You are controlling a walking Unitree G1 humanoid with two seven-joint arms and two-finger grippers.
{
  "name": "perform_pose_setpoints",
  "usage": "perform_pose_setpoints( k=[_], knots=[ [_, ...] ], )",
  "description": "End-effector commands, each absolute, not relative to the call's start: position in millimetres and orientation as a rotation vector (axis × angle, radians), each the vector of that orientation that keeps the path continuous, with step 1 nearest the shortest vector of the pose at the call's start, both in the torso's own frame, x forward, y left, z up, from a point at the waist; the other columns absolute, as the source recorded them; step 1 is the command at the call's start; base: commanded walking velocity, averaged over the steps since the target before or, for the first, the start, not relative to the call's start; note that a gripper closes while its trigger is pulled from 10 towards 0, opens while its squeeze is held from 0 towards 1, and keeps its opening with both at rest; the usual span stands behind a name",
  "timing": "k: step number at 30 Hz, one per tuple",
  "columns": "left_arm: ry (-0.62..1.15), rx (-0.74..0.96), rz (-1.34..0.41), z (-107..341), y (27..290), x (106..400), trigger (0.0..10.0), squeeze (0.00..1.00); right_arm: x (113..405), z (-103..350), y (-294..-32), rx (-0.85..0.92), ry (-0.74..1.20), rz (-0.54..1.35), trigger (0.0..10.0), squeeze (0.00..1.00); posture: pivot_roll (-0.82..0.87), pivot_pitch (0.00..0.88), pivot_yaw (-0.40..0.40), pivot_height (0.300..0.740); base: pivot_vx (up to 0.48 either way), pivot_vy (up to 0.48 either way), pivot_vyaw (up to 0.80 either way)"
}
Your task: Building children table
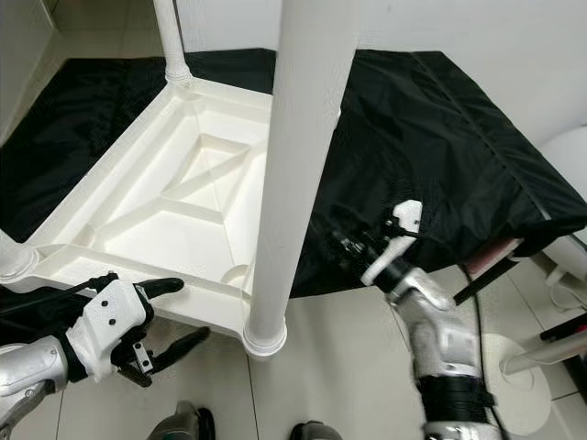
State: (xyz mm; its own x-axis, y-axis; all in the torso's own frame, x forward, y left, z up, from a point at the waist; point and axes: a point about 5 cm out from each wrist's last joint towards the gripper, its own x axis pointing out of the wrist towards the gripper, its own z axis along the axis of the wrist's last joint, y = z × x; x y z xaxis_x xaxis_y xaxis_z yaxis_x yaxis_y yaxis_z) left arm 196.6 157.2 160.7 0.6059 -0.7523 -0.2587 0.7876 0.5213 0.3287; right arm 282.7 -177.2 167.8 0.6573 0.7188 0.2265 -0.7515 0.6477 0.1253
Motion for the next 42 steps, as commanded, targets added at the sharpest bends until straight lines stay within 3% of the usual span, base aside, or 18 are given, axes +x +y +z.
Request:
perform_pose_setpoints(
  k=[1,7,26,32,36,39,42],
  knots=[
    [0.127,0.481,-1.063,155,156,194,10.0,0.00,271,167,-174,0.205,-0.148,0.956,10.0,0.00,0.01,0.085,-0.015,0.740,0.000,0.000,0.00],
    [0.151,0.596,-1.028,141,164,207,10.0,0.00,242,162,-170,0.166,-0.072,1.169,10.0,0.00,-0.01,0.072,0.003,0.740,0.000,0.000,0.00],
    [0.155,0.672,-1.095,131,172,217,10.0,0.00,213,158,-186,-0.023,0.120,1.467,10.0,0.00,-0.03,0.077,0.042,0.740,0.000,0.000,0.00],
    [0.108,0.680,-1.035,132,167,231,10.0,0.00,218,154,-173,-0.112,0.108,1.538,10.0,0.00,-0.03,0.080,0.053,0.740,0.000,0.000,0.00],
    [0.077,0.672,-1.030,133,162,236,10.0,0.00,228,147,-148,-0.193,0.062,1.588,10.0,0.00,-0.01,0.072,0.050,0.740,0.000,0.000,0.00],
    [0.074,0.665,-1.031,133,162,236,10.0,0.00,230,146,-146,-0.200,0.054,1.590,10.0,0.00,-0.01,0.072,0.050,0.740,0.000,0.000,0.00],
    [0.057,0.662,-1.015,136,161,239,10.0,0.00,238,137,-124,-0.254,-0.048,1.520,10.0,0.00,0.01,0.068,0.036,0.740,0.000,0.000,0.00]
  ],
)
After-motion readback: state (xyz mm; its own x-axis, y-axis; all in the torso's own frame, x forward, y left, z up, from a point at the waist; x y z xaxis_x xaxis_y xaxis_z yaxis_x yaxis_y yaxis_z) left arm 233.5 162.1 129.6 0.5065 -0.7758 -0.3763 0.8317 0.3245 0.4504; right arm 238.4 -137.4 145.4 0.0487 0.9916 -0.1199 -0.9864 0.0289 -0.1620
